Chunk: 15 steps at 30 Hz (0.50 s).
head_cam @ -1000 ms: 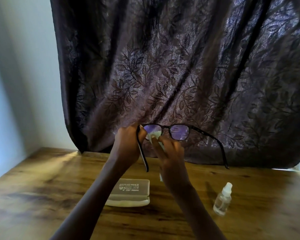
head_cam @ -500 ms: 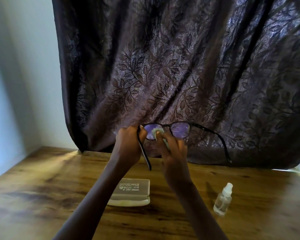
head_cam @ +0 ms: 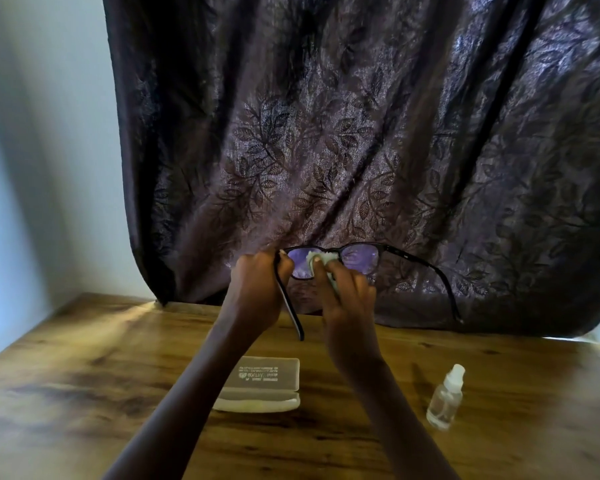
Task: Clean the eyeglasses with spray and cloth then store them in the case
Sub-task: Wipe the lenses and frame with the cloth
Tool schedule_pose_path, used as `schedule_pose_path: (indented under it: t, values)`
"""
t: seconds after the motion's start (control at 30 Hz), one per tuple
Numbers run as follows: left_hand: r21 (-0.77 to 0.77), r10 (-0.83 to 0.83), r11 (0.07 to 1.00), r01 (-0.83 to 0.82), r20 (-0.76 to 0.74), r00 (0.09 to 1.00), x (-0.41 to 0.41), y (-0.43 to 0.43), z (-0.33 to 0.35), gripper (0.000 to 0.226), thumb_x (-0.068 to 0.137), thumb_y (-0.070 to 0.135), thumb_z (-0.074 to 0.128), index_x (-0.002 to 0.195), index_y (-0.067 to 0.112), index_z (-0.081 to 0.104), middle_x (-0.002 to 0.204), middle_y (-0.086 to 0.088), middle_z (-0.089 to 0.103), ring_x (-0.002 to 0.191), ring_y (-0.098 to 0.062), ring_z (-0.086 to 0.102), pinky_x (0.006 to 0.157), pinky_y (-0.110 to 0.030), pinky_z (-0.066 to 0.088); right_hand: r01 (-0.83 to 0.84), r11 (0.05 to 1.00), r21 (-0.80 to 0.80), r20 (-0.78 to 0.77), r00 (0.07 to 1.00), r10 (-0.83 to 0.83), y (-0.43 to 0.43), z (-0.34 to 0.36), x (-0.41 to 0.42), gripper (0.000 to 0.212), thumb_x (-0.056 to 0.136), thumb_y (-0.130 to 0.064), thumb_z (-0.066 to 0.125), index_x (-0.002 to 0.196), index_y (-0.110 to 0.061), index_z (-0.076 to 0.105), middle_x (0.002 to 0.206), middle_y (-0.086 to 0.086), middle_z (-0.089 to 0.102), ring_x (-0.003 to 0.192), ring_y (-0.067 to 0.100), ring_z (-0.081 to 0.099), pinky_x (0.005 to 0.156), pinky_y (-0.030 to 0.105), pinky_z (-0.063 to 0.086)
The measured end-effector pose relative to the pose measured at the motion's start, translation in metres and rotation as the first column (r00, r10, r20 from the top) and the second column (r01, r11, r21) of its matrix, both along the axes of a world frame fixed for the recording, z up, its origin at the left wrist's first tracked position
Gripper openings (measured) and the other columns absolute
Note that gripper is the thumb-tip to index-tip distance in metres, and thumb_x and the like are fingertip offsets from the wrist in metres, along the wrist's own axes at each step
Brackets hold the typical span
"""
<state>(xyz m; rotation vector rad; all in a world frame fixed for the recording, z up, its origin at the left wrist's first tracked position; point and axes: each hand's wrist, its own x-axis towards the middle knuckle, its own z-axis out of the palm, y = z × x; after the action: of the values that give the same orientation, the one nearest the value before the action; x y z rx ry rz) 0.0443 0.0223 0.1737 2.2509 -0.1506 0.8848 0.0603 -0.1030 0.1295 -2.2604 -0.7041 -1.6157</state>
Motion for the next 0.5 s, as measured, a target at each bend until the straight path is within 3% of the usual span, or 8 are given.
schedule_pose_path:
  t: [0.1, 0.2, 0.27, 0.33, 0.5]
  values:
    - [0.018, -0.04, 0.999, 0.04, 0.038, 0.998, 0.0, -0.003, 0.002, 0.03, 0.09, 0.013, 0.049, 0.064, -0.003, 0.053, 0.058, -0.019, 0.056, 0.05, -0.032, 0.049, 0.05, -0.042, 0.041, 0.026, 1.0, 0.017, 0.015, 1.0, -0.026, 0.009, 0.008, 0.0, 0.037, 0.077, -0.004, 0.045, 0.107, -0.002, 0.066, 0.097, 0.014, 0.07, 0.088, 0.024, 0.056, 0.06, 0.025, 0.05]
    - [0.106, -0.082, 0.992, 0.069, 0.127, 0.989, -0.001, -0.004, 0.004, 0.029, 0.086, 0.01, 0.049, 0.059, 0.001, 0.054, 0.052, -0.015, 0.056, 0.046, -0.033, 0.052, 0.044, -0.035, 0.042, -0.061, 0.998, -0.021, -0.028, 0.998, 0.061, 0.014, 0.003, -0.003, 0.037, 0.072, 0.001, 0.062, 0.109, -0.001, 0.065, 0.1, 0.016, 0.069, 0.089, 0.022, 0.044, 0.065, 0.029, 0.051]
    - [0.121, -0.044, 0.992, 0.027, 0.138, 0.989, -0.001, -0.002, 0.004, 0.03, 0.084, 0.013, 0.048, 0.055, 0.007, 0.049, 0.046, -0.006, 0.049, 0.044, -0.032, 0.05, 0.042, -0.031, 0.037, -0.158, 0.987, -0.007, -0.065, 0.985, 0.157, 0.009, -0.002, -0.006, 0.042, 0.071, 0.006, 0.05, 0.11, 0.001, 0.064, 0.103, 0.016, 0.065, 0.087, 0.02, 0.039, 0.068, 0.033, 0.052]
    - [0.072, 0.012, 0.997, -0.024, 0.159, 0.987, -0.001, 0.002, 0.004, 0.03, 0.08, 0.016, 0.043, 0.053, 0.006, 0.046, 0.045, -0.011, 0.048, 0.043, -0.035, 0.047, 0.042, -0.037, 0.036, -0.204, 0.977, 0.066, -0.067, 0.976, 0.209, -0.001, -0.004, -0.008, 0.045, 0.072, 0.002, 0.037, 0.109, 0.004, 0.063, 0.109, 0.014, 0.056, 0.087, 0.02, 0.038, 0.069, 0.035, 0.051]
    - [0.049, 0.031, 0.998, -0.04, 0.174, 0.984, -0.003, 0.001, 0.003, 0.028, 0.077, 0.016, 0.043, 0.055, 0.0, 0.047, 0.051, -0.024, 0.053, 0.047, -0.043, 0.05, 0.044, -0.047, 0.042, -0.115, 0.954, 0.278, -0.06, 0.989, 0.137, -0.023, 0.0, -0.001, 0.035, 0.077, 0.012, 0.047, 0.11, 0.014, 0.058, 0.099, 0.034, 0.059, 0.092, 0.027, 0.039, 0.071, 0.046, 0.054]
